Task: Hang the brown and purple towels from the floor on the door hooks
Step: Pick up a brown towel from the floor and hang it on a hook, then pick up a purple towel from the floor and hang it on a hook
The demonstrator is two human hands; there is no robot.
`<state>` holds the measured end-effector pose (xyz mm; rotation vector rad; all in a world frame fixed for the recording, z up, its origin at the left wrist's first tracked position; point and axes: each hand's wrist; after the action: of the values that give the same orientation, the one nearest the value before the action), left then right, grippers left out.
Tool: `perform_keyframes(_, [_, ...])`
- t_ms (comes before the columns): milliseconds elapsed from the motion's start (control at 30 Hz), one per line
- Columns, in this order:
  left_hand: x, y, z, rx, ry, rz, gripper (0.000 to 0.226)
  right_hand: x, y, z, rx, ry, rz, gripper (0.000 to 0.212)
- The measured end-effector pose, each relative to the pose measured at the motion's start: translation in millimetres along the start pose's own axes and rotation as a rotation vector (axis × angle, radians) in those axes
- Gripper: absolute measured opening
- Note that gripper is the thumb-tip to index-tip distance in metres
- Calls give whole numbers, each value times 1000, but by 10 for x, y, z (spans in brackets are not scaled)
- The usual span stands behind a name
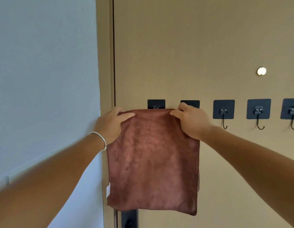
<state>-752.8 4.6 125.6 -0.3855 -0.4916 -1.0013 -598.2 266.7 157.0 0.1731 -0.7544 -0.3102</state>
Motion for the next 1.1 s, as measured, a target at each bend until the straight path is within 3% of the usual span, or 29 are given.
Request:
perform_keyframes(233, [-391,75,-3,130,-129,-4,55,-253,-316,-36,-153,-91,-89,23])
perform_keyframes(433, [-729,352,-370,194,-210,-183,50,-615,-681,-397,-196,-187,-70,31])
perform_keyframes(567, [-849,658,-512,213,-237,-376,24,-805,-892,-499,-230,-230,27,35])
perform_keyframes(700, [-794,631,-461,119,-315,-230,23,-739,-782,-548,-185,-193,85,42])
perform_keyframes(767, [-650,509,-360,55,-267,-98,27,-615,-647,-581,-149,-171,43,38])
perform_keyframes(900, [-293,483,26,-24,-15,-45,35,-250,-442,-635,-183,-70,23,32])
perform_keyframes(1100, [-253,1016,460,-285,52,-23,44,138,-147,-810,-300,86,-25,33])
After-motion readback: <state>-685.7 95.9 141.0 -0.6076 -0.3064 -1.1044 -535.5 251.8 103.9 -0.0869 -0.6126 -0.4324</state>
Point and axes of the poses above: each hand's wrist, its own z-axis towards the middle knuckle, its own x-axis out of the back of the hand, y = z × x, and after that the axes turned 6 degrees about -x, right-handed
